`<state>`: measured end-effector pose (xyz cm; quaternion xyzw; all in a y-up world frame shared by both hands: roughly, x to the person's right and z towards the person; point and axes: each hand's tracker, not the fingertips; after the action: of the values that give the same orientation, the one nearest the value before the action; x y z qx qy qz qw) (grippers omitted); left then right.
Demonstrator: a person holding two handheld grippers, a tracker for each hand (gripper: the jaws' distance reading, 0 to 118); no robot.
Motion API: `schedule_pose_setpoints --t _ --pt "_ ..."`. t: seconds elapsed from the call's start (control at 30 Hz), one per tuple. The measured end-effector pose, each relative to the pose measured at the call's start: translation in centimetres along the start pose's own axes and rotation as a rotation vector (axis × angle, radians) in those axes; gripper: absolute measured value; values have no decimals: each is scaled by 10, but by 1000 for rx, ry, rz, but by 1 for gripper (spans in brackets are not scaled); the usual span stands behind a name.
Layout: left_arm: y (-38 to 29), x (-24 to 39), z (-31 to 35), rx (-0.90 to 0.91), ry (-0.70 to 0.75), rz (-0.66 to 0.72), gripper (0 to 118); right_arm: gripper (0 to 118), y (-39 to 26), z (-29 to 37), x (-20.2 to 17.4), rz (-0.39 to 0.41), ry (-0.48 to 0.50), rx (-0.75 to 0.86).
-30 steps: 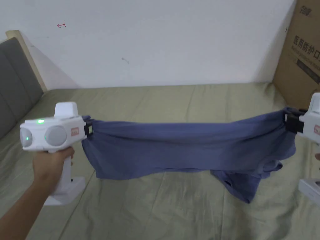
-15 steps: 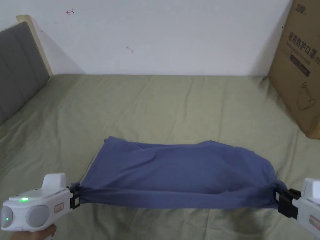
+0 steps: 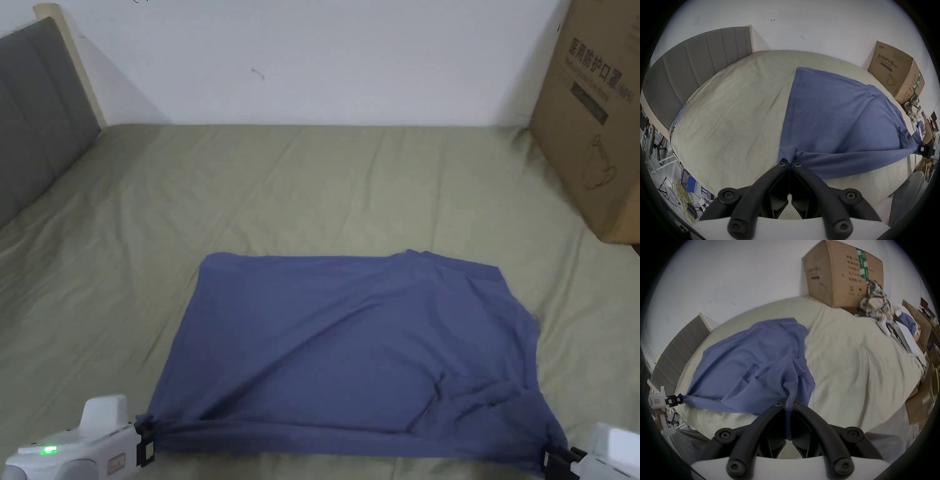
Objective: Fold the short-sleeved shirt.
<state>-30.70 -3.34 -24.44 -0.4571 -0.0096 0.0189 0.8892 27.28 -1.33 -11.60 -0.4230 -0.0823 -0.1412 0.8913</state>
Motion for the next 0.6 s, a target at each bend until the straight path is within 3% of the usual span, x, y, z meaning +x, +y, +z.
schedule_pose_setpoints --t 0.17,0.23,0.27,0.3,0.4,0.43,0.47,0.6 --pt "-8 4 -6 -47 8 50 0 2 -10 -21 1 -45 -45 -91" --pt "-4 7 -8 -48 16 53 21 17 -7 -15 -4 -41 -50 -77" --pt "-2 8 -5 -48 15 50 39 36 -4 -12 -9 -19 -82 -66" --pt "2 11 -1 -47 21 48 72 68 1 -7 -12 10 -112 -59" --pt "17 23 36 36 -19 55 92 89 20 19 -25 40 -106 47" --pt "24 27 49 100 -45 55 107 101 29 31 -28 46 -89 108" --pt "32 28 58 157 -59 53 112 103 40 44 -33 50 -68 167" --pt "64 50 104 374 -88 1 112 103 79 96 -58 82 -24 384"
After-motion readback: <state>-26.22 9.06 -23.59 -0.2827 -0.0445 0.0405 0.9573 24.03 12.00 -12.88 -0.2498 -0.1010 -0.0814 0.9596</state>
